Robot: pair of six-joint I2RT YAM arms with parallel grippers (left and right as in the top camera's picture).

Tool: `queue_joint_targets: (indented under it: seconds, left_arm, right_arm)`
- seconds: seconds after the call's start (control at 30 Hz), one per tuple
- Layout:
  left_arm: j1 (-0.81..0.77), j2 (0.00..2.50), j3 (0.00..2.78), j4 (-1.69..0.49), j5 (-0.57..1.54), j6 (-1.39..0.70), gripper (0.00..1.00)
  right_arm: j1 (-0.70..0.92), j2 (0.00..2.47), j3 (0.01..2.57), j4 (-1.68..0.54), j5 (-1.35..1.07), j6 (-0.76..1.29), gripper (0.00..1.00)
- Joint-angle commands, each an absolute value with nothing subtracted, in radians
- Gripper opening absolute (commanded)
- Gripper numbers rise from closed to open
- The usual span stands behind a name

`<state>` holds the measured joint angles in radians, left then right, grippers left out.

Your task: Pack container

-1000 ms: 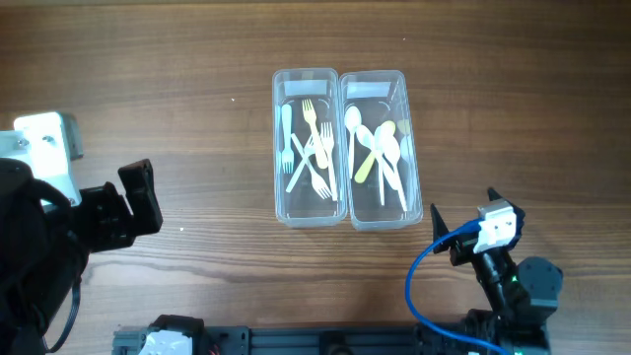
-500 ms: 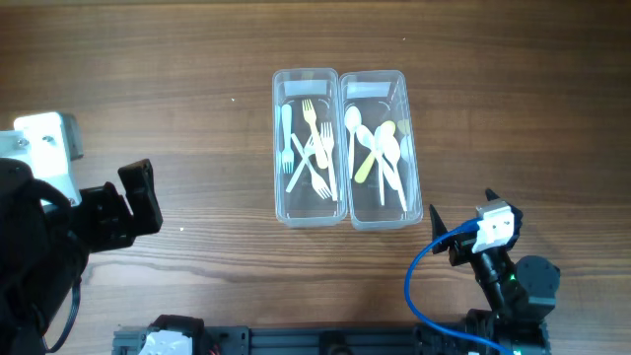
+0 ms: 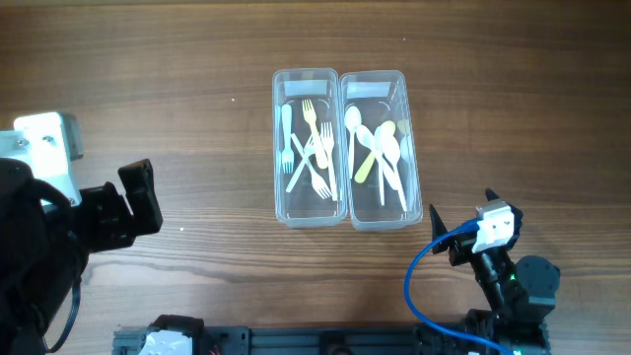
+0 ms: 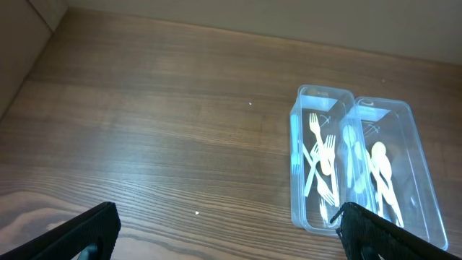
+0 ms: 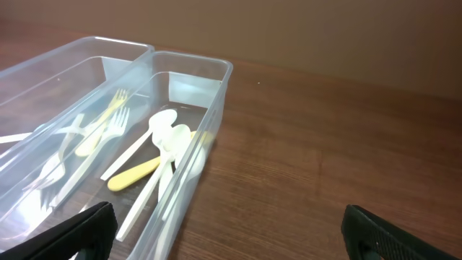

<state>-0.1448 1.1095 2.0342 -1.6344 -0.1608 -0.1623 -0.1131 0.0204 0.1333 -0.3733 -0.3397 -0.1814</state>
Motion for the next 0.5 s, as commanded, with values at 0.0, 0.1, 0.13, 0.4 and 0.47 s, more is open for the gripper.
queue_joint_targets:
  seconds: [0.0,0.1,0.13,0.4,0.47]
  left_arm:
    - [-0.147,1.112,2.029,-1.633,-0.174,-0.165,1.00]
    - [-0.147,1.113,2.029,-1.652,-0.174,-0.165,1.00]
    - [-0.147,1.110,2.029,-1.655,-0.174,-0.165,1.00]
    - [-0.023,0.990,1.846,-1.387,-0.053,-0.165,1.00]
    - [0.029,0.920,1.699,-1.254,-0.009,-0.165,1.00]
  right_arm:
    - [-0.117,0.004,0.128,-0.368,-0.340,-0.181,1.00]
    - [-0.117,0.004,0.128,-0.368,-0.340,-0.181,1.00]
    - [-0.117,0.004,0.128,-0.368,-0.340,-0.181,1.00]
    - [-0.117,0.004,0.128,-0.368,-0.340,-0.181,1.00]
    - [-0.117,0.004,0.128,-0.368,-0.340,-0.181,1.00]
